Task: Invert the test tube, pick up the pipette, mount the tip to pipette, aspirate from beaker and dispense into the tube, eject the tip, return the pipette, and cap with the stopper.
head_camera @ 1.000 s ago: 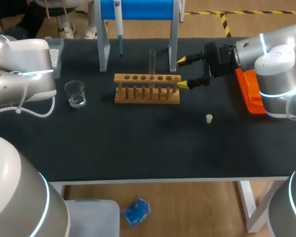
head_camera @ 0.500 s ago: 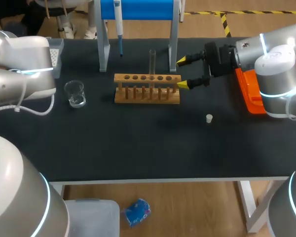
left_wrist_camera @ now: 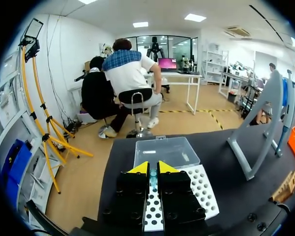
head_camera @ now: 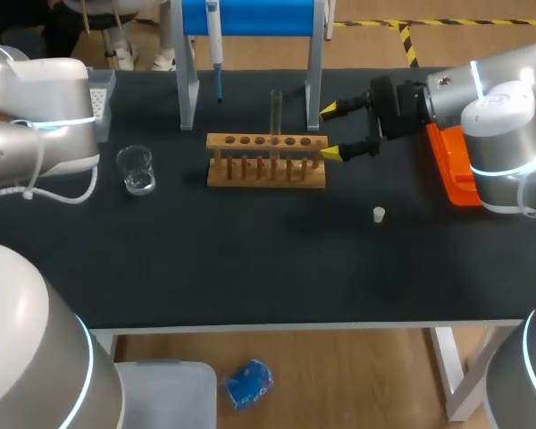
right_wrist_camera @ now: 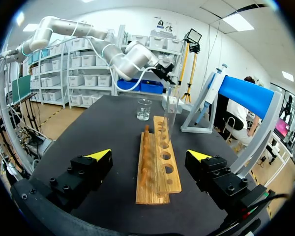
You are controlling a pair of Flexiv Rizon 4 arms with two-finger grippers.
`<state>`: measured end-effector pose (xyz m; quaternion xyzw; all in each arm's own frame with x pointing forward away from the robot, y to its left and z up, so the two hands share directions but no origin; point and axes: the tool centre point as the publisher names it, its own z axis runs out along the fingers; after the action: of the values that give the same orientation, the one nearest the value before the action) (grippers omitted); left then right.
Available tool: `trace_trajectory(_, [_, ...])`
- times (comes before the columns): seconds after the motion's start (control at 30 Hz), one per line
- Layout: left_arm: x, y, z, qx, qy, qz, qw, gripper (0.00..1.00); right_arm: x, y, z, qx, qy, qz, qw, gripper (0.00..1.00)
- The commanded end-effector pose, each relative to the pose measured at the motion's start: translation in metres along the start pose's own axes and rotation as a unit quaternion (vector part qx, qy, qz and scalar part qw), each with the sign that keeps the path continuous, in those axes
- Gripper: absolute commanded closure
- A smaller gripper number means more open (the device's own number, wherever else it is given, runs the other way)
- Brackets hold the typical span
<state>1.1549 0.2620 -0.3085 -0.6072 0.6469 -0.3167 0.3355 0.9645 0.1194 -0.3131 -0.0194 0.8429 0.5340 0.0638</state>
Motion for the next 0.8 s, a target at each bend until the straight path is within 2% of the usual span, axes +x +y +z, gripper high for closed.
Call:
trace_trajectory(0.03, [0.000, -0.008, -0.014, 0.000, 0.000, 0.003, 1.000, 1.00, 0.000, 0.000, 0.000, 0.001, 0.001, 0.000, 1.000, 0.00])
trace_trajectory(0.33, [0.004, -0.031, -0.039, 0.009, 0.002, 0.022, 1.000, 1.00, 0.000, 0.000, 0.000, 0.001, 0.001, 0.000, 1.000, 0.00])
trace_trajectory(0.4, [0.010, -0.038, -0.050, 0.012, 0.016, 0.033, 0.999, 1.00, 0.000, 0.000, 0.000, 0.001, 0.001, 0.000, 1.000, 0.00])
trace_trajectory(0.5, [0.026, -0.051, -0.072, 0.019, 0.064, 0.060, 0.996, 1.00, 0.000, 0.000, 0.000, 0.001, 0.001, 0.000, 1.000, 0.00])
trace_trajectory(0.63, [0.057, -0.061, -0.102, 0.019, 0.136, 0.119, 0.983, 1.00, 0.000, 0.000, 0.000, 0.001, 0.001, 0.000, 1.000, 0.00])
trace_trajectory(0.77, [0.104, -0.063, -0.143, 0.028, 0.241, 0.177, 0.954, 1.00, 0.000, 0.000, 0.000, 0.001, 0.001, 0.000, 1.000, 0.00])
trace_trajectory(0.8, [0.118, -0.061, -0.153, 0.024, 0.260, 0.205, 0.943, 1.00, 0.000, 0.000, 0.000, 0.001, 0.001, 0.000, 1.000, 0.00])
